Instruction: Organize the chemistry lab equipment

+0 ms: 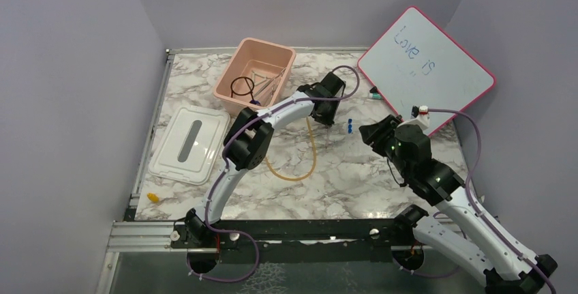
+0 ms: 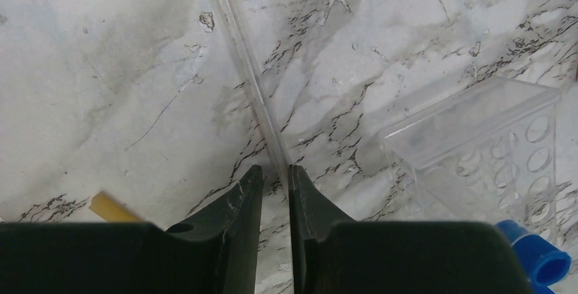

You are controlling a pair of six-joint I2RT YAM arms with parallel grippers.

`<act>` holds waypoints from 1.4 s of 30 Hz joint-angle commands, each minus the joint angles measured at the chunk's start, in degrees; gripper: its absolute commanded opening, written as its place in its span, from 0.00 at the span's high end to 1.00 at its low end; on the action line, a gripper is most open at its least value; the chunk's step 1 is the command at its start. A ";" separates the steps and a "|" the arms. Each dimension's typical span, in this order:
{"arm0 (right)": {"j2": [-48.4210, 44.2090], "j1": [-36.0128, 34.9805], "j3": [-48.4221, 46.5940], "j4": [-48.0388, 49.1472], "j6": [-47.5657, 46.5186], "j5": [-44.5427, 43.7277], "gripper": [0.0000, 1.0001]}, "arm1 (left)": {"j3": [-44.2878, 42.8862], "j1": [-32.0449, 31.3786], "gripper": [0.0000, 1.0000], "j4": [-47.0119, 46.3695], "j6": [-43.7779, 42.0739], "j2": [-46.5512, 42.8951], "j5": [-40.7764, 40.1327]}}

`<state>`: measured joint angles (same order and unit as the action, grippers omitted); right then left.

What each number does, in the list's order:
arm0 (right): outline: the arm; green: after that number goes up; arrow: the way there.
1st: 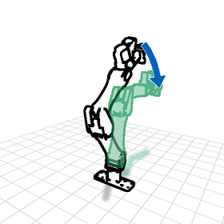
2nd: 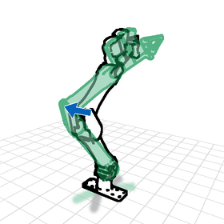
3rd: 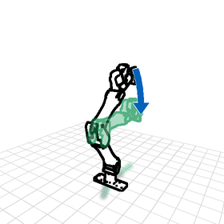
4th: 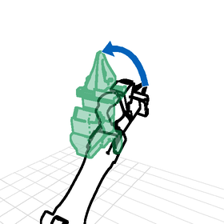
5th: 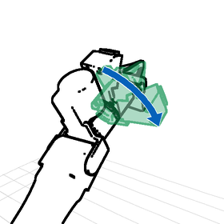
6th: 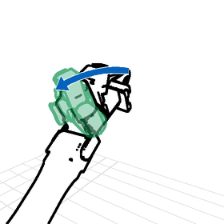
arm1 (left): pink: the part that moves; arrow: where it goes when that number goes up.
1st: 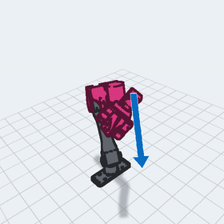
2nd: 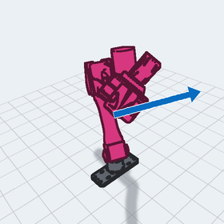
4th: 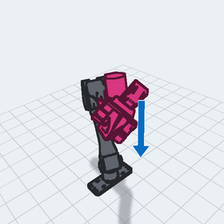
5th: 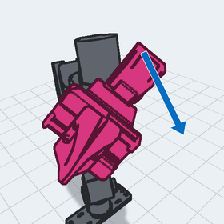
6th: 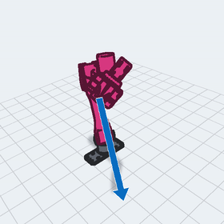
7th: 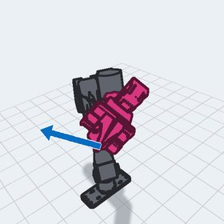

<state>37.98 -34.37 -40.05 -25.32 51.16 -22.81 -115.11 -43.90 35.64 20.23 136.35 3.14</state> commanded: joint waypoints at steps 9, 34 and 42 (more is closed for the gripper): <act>-0.05 0.28 1.20 3.02 -0.84 -0.57 0.50 | -2.12 -0.22 0.86 4.94 -5.02 2.80 -4.80; -0.59 0.32 1.25 2.28 -0.44 -1.82 0.50 | -1.73 -0.36 0.72 3.99 -2.12 -7.20 -1.72; 0.10 0.27 1.57 2.76 -0.09 -0.55 0.50 | -1.24 -0.49 0.62 2.00 -1.31 -5.20 0.45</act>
<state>37.98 -34.37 -39.03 -23.64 50.98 -22.85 -115.83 -44.12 39.11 18.06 131.70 1.04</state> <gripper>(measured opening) 0.506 0.376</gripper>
